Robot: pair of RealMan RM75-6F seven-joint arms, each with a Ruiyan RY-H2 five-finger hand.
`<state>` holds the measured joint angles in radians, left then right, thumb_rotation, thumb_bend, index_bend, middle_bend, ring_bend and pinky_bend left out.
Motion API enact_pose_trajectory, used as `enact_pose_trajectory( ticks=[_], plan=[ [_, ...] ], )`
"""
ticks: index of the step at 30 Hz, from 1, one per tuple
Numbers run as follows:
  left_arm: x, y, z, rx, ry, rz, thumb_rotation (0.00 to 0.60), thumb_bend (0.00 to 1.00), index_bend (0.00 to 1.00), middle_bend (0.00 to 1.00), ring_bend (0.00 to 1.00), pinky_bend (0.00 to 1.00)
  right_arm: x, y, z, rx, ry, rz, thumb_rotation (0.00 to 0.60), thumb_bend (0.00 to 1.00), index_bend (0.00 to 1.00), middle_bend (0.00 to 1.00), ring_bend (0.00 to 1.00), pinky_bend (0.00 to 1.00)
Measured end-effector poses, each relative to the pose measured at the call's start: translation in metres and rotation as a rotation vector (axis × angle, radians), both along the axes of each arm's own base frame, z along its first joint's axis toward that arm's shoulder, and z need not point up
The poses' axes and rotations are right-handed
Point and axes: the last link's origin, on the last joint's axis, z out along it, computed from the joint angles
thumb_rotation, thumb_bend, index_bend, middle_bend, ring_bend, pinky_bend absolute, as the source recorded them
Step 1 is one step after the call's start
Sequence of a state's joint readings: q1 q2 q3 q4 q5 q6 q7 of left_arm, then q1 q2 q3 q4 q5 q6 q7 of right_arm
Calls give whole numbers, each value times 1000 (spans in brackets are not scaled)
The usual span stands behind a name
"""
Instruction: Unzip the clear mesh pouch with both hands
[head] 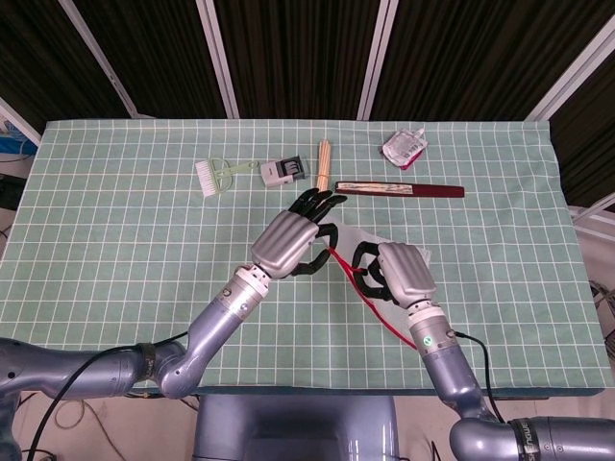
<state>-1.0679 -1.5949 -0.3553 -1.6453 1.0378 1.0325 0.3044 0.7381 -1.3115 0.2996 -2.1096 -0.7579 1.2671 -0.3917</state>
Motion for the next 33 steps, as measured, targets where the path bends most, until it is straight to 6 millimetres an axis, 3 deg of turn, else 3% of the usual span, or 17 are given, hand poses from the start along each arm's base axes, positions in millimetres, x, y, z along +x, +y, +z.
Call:
enact_pose_trajectory(
  ticks=[11, 18, 33],
  plan=[
    [5, 1, 9, 34, -68, 3, 600, 462, 578, 88, 0, 0, -8, 0, -1, -1, 16, -24, 600, 582, 680, 1000, 1000, 981],
    [5, 5, 25, 72, -111, 9, 600, 462, 578, 88, 0, 0, -22, -5, 0, -17, 49, -67, 600, 585, 680, 1000, 1000, 981],
    [-27, 13, 68, 151, -116, 35, 600, 462, 579, 88, 0, 0, -58, -23, 19, -83, 106, -167, 600, 591, 680, 1000, 1000, 981]
  ],
)
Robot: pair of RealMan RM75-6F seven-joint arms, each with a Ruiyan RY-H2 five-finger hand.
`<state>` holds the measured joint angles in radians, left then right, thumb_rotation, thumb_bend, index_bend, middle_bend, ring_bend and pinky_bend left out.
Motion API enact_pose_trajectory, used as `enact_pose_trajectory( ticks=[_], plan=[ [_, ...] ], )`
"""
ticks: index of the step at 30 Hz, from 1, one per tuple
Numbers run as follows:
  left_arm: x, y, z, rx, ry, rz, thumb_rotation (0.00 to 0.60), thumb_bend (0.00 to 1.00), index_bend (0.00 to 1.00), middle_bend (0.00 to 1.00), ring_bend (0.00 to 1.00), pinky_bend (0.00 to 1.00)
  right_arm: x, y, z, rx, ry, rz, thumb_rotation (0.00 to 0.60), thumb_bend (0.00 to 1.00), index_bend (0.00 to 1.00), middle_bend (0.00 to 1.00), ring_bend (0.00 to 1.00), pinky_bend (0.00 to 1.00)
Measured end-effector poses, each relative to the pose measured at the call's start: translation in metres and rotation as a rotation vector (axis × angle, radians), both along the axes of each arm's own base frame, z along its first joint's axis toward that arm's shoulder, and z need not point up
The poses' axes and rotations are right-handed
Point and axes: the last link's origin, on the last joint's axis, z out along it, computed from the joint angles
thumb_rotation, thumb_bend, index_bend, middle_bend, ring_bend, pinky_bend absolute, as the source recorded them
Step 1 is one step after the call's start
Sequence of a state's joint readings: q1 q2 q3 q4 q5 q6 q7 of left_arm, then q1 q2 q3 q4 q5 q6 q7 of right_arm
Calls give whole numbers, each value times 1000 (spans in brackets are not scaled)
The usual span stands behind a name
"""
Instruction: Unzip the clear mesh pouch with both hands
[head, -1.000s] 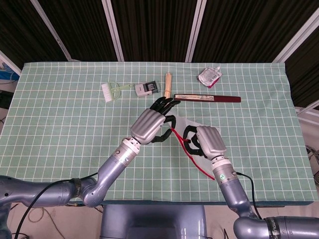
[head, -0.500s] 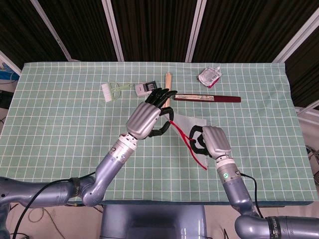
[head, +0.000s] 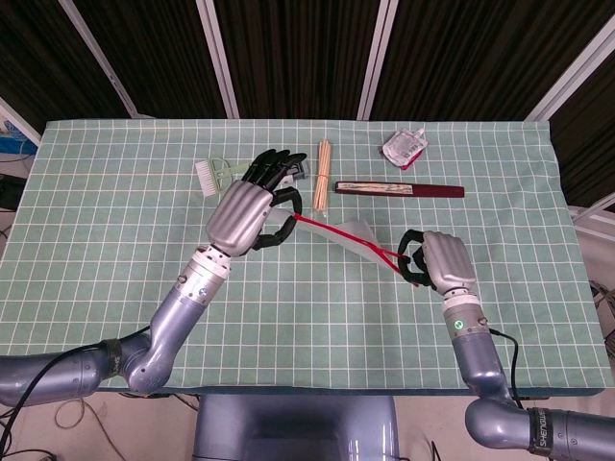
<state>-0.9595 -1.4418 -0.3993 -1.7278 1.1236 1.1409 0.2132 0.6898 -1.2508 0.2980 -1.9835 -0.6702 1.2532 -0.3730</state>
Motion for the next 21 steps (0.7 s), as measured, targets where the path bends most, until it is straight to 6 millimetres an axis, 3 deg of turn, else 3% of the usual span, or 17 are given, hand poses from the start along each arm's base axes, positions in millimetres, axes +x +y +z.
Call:
enact_pose_trajectory(
  ticks=[9, 21],
  plan=[
    [-20, 3, 23, 52, 1, 28, 600, 462, 578, 88, 0, 0, -16, -3, 9, -31, 0, -51, 600, 592, 679, 1000, 1000, 981],
    [-62, 15, 50, 122, 38, 119, 600, 461, 574, 88, 0, 0, -35, -7, 24, -76, 10, -94, 600, 593, 679, 1000, 1000, 981]
  ],
)
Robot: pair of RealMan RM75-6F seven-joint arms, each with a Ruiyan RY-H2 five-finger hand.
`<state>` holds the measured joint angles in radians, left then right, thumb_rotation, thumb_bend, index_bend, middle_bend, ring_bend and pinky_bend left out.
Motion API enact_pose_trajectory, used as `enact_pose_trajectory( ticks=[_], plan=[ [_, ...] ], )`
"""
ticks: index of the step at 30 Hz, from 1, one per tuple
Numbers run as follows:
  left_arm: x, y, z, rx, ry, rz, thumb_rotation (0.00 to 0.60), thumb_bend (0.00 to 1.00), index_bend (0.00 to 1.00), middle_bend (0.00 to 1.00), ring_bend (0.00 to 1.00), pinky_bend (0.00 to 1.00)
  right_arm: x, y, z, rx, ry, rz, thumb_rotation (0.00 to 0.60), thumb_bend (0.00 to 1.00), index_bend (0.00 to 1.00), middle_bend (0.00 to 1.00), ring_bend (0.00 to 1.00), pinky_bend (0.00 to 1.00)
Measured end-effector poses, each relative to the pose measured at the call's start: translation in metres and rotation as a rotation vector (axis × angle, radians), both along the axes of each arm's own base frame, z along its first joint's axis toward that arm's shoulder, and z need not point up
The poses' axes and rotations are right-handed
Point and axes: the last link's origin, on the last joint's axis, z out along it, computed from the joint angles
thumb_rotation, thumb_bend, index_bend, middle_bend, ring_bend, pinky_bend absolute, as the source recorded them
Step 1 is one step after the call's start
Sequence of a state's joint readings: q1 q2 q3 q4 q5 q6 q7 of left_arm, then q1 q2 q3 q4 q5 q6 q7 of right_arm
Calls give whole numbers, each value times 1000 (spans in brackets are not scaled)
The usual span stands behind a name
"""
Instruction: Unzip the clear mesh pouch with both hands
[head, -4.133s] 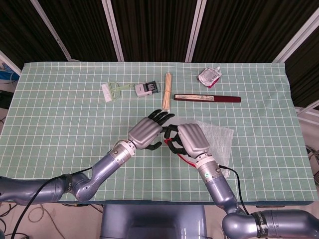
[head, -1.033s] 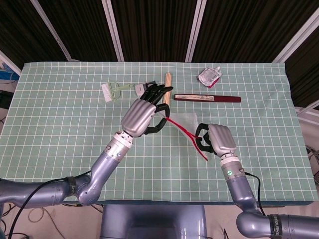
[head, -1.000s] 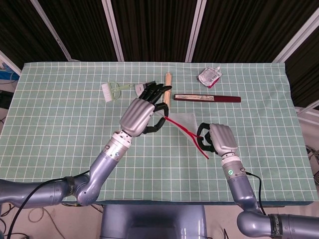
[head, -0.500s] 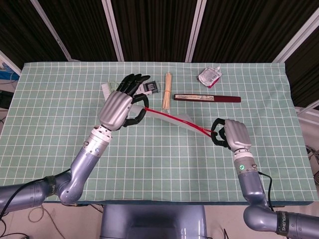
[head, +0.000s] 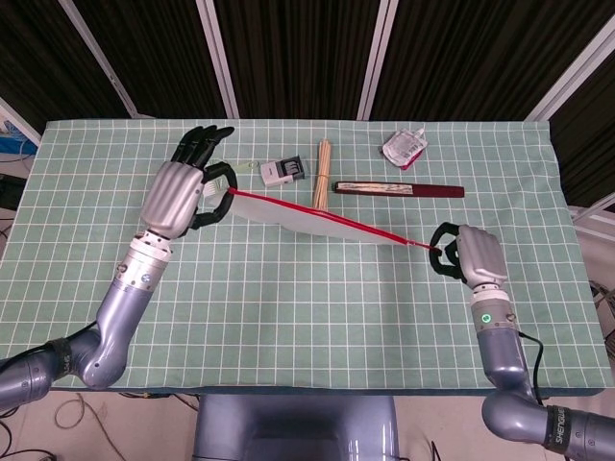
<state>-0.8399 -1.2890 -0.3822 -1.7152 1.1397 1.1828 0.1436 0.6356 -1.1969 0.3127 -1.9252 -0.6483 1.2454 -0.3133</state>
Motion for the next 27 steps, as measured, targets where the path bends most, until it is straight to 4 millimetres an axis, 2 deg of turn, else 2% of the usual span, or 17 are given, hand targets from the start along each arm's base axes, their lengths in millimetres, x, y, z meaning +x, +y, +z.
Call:
enact_pose_trajectory(
  ticks=[8, 11, 14, 16, 18, 20, 27],
  plan=[
    [-11, 2, -1, -13, 14, 26, 600, 429, 512, 61, 0, 0, -2, 0, 4, -8, 0, 0, 600, 592, 679, 1000, 1000, 975],
    [-12, 1, -3, -24, 20, 30, 600, 260, 400, 20, 0, 0, -2, 1, 4, -10, 4, 2, 600, 497, 588, 954, 955, 886],
    [-13, 0, -5, -38, 26, 32, 600, 136, 309, 2, 0, 0, -2, 1, 4, -8, 12, 8, 600, 351, 319, 701, 744, 691],
    [-14, -2, -4, -46, 27, 34, 600, 109, 281, 0, 0, 0, -2, 2, 4, -2, 18, 11, 600, 276, 141, 507, 569, 547],
    [-15, -3, -3, -51, 28, 36, 600, 100, 266, 0, 0, 0, -2, 3, 4, 4, 18, 9, 600, 241, 53, 401, 457, 465],
    [-17, -4, -2, -54, 29, 40, 600, 97, 258, 0, 0, 0, -2, 3, 5, 5, 14, 7, 600, 226, 18, 343, 394, 429],
    [-32, -14, 4, -62, 40, 73, 600, 97, 235, 0, 0, 0, -5, 7, 9, 3, 9, 2, 600, 210, 10, 261, 307, 356]
  ],
)
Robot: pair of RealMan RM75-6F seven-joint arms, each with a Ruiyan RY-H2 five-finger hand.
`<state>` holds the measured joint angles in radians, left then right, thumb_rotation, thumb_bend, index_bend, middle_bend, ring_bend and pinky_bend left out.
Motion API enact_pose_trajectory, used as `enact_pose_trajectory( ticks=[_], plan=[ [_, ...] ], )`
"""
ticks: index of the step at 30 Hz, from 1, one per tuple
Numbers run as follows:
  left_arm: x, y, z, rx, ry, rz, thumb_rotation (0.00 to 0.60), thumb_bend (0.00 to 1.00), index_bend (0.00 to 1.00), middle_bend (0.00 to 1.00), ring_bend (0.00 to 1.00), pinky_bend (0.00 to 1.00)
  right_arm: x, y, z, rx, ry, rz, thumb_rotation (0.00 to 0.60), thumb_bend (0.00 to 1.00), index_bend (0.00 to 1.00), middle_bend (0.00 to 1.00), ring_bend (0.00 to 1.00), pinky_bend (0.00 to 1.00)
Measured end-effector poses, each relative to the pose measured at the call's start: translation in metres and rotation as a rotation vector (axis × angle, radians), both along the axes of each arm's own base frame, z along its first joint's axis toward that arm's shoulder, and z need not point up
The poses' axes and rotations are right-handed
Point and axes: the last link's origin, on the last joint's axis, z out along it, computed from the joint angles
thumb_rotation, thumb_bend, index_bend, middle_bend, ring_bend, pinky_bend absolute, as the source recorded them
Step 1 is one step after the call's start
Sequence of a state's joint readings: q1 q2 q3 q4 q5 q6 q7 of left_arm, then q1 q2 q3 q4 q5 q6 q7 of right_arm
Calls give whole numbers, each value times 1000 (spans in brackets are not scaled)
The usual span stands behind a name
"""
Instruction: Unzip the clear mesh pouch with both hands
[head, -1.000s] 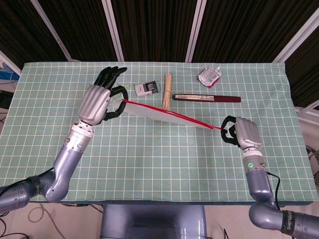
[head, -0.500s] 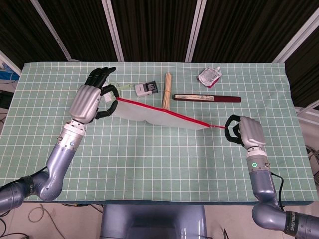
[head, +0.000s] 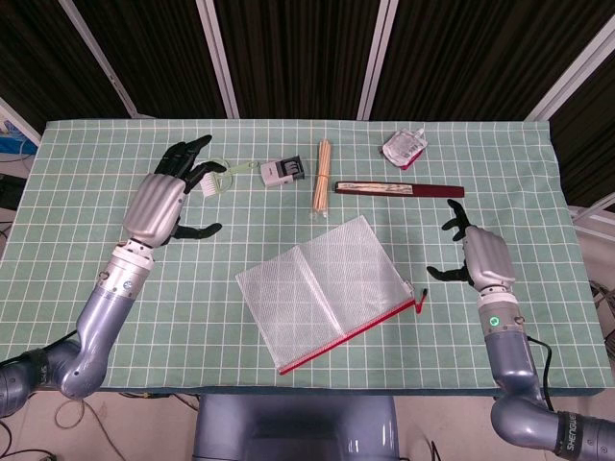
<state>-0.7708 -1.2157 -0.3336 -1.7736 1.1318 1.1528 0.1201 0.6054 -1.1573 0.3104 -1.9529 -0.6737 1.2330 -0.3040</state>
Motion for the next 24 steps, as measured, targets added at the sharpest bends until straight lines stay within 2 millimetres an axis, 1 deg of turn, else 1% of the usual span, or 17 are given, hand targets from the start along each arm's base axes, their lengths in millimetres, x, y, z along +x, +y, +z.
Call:
enact_pose_trajectory(
  ticks=[3, 5, 6, 9, 10, 12, 15, 16, 18, 22, 24],
  plan=[
    [-14, -8, 3, -2, 13, 27, 600, 97, 224, 0, 0, 0, -4, 4, 1, 5, 6, -5, 600, 199, 6, 204, 240, 306],
    [-25, -15, 6, 2, 31, 46, 600, 98, 189, 0, 0, 0, -7, 7, 2, 12, 16, -5, 600, 194, 1, 174, 206, 289],
    [-31, -18, 8, 6, 42, 54, 600, 98, 146, 0, 0, 0, -8, 8, 2, 15, 23, -3, 600, 190, 0, 154, 186, 285],
    [-54, -34, 14, 23, 89, 81, 600, 97, 69, 0, 0, 0, -13, 14, 5, 24, 59, 17, 600, 171, 0, 99, 130, 272],
    [-65, -41, 17, 31, 112, 95, 600, 97, 55, 0, 0, 0, -16, 17, 6, 25, 79, 29, 600, 162, 0, 77, 109, 264],
    [-82, -54, 22, 45, 149, 119, 600, 97, 41, 0, 0, 0, -20, 22, 7, 25, 113, 50, 600, 143, 0, 32, 69, 252],
    [-112, -78, 30, 71, 212, 169, 600, 97, 16, 0, 0, 0, -30, 34, 11, 18, 170, 88, 600, 123, 0, 0, 13, 236],
    [-125, -88, 34, 83, 236, 193, 600, 97, 6, 0, 0, 0, -36, 39, 13, 14, 193, 101, 600, 119, 0, 0, 2, 231],
    [-145, -104, 39, 104, 270, 227, 600, 94, 0, 0, 0, 0, -47, 49, 17, 7, 226, 114, 600, 113, 0, 0, 0, 223],
    [-190, -141, 52, 144, 325, 315, 600, 85, 0, 0, 0, 0, -82, 74, 29, -25, 289, 109, 600, 101, 0, 0, 0, 220],
    [-206, -155, 56, 152, 333, 352, 600, 85, 0, 0, 0, 0, -97, 84, 36, -46, 305, 92, 600, 98, 0, 0, 0, 219]
  ],
)
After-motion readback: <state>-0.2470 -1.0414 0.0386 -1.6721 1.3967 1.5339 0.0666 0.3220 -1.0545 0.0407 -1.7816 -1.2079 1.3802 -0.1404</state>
